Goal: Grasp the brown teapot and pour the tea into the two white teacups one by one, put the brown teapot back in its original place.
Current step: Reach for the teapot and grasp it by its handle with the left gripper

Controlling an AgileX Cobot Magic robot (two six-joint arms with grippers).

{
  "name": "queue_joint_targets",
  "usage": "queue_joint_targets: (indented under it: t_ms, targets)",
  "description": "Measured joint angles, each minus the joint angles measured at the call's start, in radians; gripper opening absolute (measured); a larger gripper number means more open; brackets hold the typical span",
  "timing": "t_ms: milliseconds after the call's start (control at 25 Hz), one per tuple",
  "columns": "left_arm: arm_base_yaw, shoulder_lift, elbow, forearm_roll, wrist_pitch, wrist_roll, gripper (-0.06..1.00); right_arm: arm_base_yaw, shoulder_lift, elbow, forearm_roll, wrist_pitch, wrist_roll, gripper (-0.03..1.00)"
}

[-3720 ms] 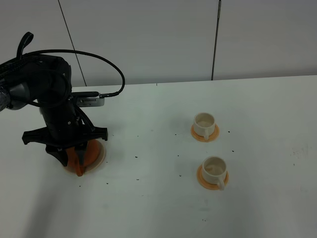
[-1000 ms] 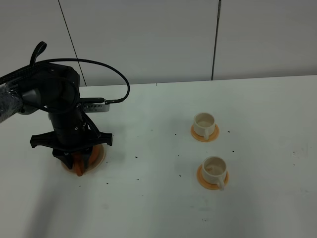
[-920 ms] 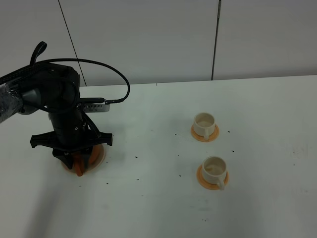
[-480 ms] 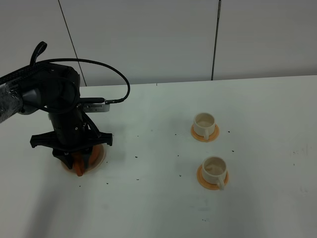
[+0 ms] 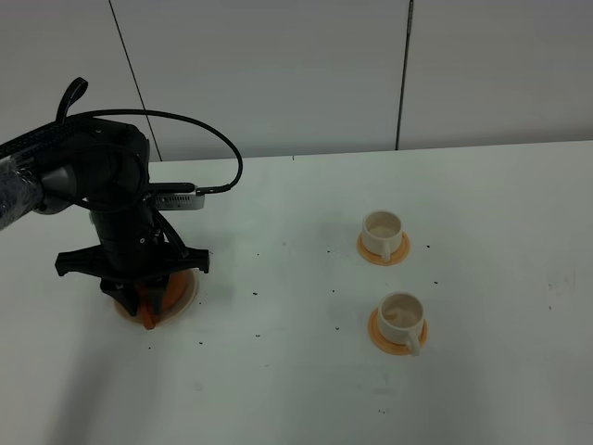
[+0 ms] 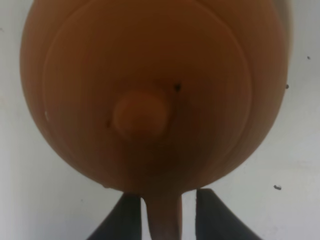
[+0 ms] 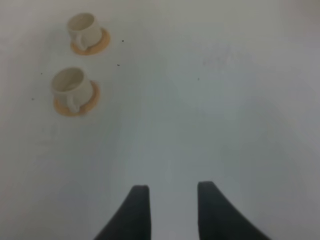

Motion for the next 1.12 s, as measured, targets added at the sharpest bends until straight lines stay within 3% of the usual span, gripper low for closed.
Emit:
queue_joint_targets:
  t_ms: [1120]
  targets:
    - [0.000, 0.000, 0.000, 0.001, 0.010, -0.003, 0.17, 0.000, 0.000, 0.002, 0.000, 0.000, 0.000, 0.23]
